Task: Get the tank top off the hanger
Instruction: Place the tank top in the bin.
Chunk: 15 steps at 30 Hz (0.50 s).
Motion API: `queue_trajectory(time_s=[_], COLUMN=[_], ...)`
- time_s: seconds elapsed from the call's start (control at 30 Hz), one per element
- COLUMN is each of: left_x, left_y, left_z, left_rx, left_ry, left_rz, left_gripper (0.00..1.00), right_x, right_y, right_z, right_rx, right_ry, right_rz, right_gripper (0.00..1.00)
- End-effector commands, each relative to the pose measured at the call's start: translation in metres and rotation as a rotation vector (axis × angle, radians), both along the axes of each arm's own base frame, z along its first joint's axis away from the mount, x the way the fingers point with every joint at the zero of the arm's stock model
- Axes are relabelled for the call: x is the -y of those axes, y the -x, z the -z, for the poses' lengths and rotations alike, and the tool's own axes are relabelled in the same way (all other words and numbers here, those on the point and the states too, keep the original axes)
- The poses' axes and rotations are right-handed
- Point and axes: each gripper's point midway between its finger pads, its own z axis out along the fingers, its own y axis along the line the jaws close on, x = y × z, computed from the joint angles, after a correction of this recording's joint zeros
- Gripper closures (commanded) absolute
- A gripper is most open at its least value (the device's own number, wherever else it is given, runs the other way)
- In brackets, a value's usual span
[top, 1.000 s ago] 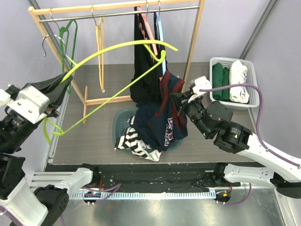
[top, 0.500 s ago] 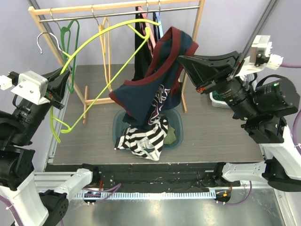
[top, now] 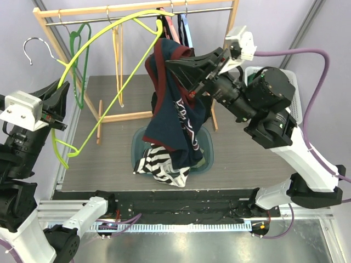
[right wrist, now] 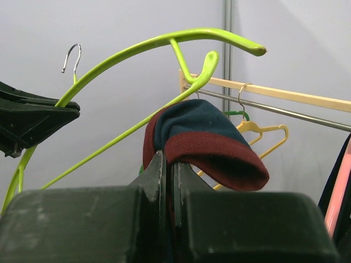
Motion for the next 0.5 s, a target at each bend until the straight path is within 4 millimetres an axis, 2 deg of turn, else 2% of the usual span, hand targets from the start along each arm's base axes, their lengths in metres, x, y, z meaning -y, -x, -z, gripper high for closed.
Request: queue_trajectory(time_s=[0.0, 0.1, 0.2, 0.3, 0.33, 0.4, 0.43, 0.47], left_x=[-0.016, -0.025, -0.032, -0.034, -0.034, -0.033, -0.032, -0.031], left_y=[0.008, 0.01, 0.016, 0.019, 0.02, 0.019, 0.02, 0.02], left_z=[-0.023, -0.03, -0.038, -0.04, -0.041, -0.04, -0.04, -0.041], left_rx=[0.103, 0.128, 0.159, 0.168, 0.17, 0.163, 0.162, 0.162], left_ry=[0.036, 0.059, 0.076, 0.075, 0.078, 0.083, 0.083, 0.085], left_rz=[-0.075, -0.121, -0.153, -0.161, -0.158, -0.15, -0.147, -0.141], left_gripper=[1.0, 1.0, 1.0, 1.0, 1.0, 1.0, 1.0, 1.0], right_x=[0.028, 0.02, 0.014, 0.001, -0.012, -0.013, -0.022, -0.024], right_y=[0.018, 0.013, 0.007, -0.004, -0.012, -0.019, -0.026, -0.03], right_z=[-0.053, -0.053, -0.038, 0.001, 0.029, 0.051, 0.079, 0.091], right_rx=[0.092, 0.091, 0.086, 0.045, 0.014, -0.01, -0.036, -0.051], right_ry=[-0.131, -0.125, -0.08, 0.004, 0.058, 0.085, 0.13, 0.151], right_rz=[-0.007, -0.005, 0.01, 0.029, 0.035, 0.059, 0.065, 0.077], right_gripper=[0.99, 0.99, 0.99, 0.99, 0.99, 0.99, 0.99, 0.99])
